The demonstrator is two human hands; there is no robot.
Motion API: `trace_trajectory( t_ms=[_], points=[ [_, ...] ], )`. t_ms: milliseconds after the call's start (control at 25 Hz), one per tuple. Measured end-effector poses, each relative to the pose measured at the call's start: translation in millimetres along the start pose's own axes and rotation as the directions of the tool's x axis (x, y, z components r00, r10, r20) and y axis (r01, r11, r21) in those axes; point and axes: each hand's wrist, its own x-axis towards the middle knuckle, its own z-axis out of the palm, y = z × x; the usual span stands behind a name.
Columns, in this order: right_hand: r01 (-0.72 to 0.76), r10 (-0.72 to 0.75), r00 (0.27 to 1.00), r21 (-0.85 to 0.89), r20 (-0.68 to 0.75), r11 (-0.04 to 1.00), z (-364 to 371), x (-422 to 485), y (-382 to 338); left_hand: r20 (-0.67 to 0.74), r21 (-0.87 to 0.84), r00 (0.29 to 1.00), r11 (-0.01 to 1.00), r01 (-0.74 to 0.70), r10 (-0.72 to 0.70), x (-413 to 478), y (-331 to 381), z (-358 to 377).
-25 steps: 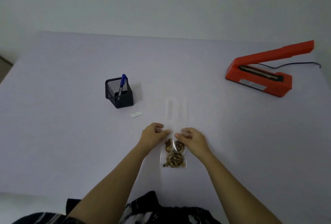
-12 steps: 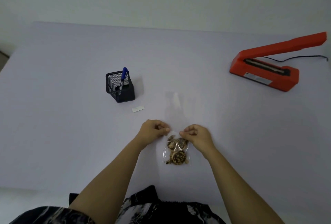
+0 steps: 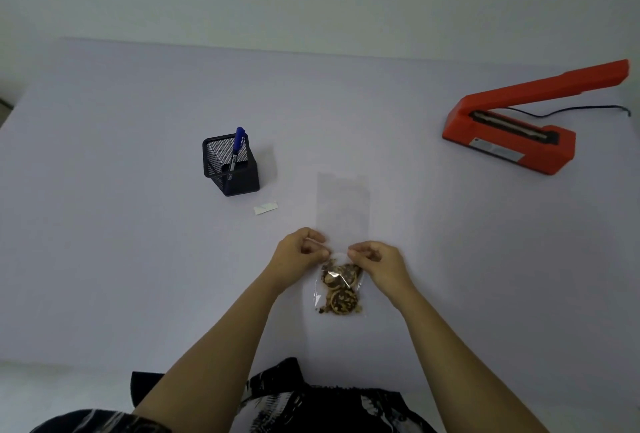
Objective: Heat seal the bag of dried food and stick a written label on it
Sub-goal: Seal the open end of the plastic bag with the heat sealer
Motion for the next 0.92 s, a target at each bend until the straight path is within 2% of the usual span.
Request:
trace_trajectory(
  t_ms=[120, 200, 320, 440, 600, 720, 840, 920],
  points=[
    [-0.023, 0.024, 0.999, -0.018, 0.047, 1.000, -9, -1, 1, 0.031, 0.024, 0.999, 0.999, -0.024, 0.024, -1, -1, -3],
    [-0.006, 0.005, 1.000, -0.046, -0.011, 0.999, -8, -3, 3, 0.016, 0.053, 0.999, 0.998, -0.045, 0.044, -2, -2, -1],
    [0.094, -0.116, 0.986, -0.182, -0.118, 0.979, -3, -7, 4, -0.085, 0.060, 0.992, 0.994, -0.090, 0.095, -7, -4, 5],
    [0.157, -0.193, 0.976, -0.278, -0.105, 0.948, 1, -10, 0, -0.128, 0.158, 0.976, 0.975, -0.153, 0.174, -13, -7, 12],
    [0.155, -0.192, 0.977, -0.307, -0.096, 0.939, 2, -9, -2, -0.152, 0.144, 0.976, 0.980, -0.134, 0.156, -12, -7, 13],
    [0.159, -0.219, 0.969, -0.388, -0.114, 0.908, 5, -11, -4, -0.190, 0.225, 0.971, 0.969, -0.103, 0.147, -8, -6, 13],
    [0.177, -0.280, 0.951, -0.517, -0.128, 0.838, 1, -8, -5, -0.106, 0.373, 0.971, 0.913, -0.163, 0.216, -5, -6, 11],
    [0.284, -0.362, 0.932, -0.573, -0.024, 0.769, -3, -5, -7, -0.023, 0.442, 0.967, 0.870, -0.218, 0.254, -2, -8, 10]
  ],
)
